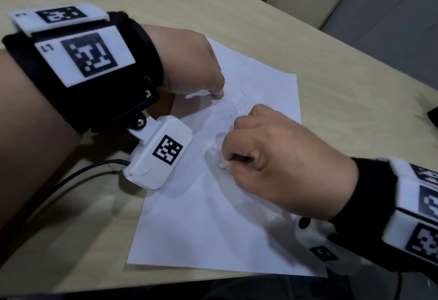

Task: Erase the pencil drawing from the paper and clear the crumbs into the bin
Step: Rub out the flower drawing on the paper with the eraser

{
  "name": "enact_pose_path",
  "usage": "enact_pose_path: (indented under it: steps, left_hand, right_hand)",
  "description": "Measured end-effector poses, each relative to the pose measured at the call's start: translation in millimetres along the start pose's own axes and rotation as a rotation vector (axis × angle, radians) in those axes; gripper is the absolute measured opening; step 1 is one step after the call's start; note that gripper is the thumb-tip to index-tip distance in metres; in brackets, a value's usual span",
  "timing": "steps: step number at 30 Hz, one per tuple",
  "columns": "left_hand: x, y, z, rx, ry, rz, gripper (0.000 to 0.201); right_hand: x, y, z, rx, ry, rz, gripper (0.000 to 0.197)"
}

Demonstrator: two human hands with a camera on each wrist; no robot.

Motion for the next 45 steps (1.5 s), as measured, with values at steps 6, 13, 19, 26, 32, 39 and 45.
enact_pose_path:
  steps: [6, 13, 19, 26, 32, 39, 45]
  left_hand:
    - [0, 0, 0, 0.003, -0.001, 0.010, 0.029]
    - [0, 0, 0, -0.004, -0.008, 0.017, 0.034]
    - [0, 0, -1, -0.003, -0.020, 0.008, 0.032]
    - [-1, 0, 0, -0.007, -0.017, 0.014, 0.030]
    - [-1, 0, 1, -0.011, -0.022, 0.014, 0.031]
    - [-1, -1, 0, 0.002, -0.013, -0.017, 0.028]
    - [-1, -1, 0, -0.003, -0.016, -0.025, 0.028]
  right_hand:
    - [0, -3, 0, -0.005, -0.013, -0.002, 0.010]
    - [0, -1, 1, -0.008, -0.032, -0.016, 0.012]
    - [-3, -1, 0, -0.004, -0.042, -0.009, 0.011]
    - [1, 2, 1, -0.023, -0.042, -0.010, 0.011]
    - [3, 5, 4, -0.056, -0.009, -0.022, 0.013]
    - [4, 6, 7, -0.093, 0.002, -0.052, 0.012]
    - [4, 5, 4, -0.097, -0.007, -0.066, 0.010]
Point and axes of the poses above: each hand's wrist, its own z-axis towards the middle knuckle, its own x-axis out of the back of the hand, y = z × x, the point moved 1 cm from there along z, towards the middle knuckle, and after that the axes turned 15 degrees about -x, right-handed, at the moved point
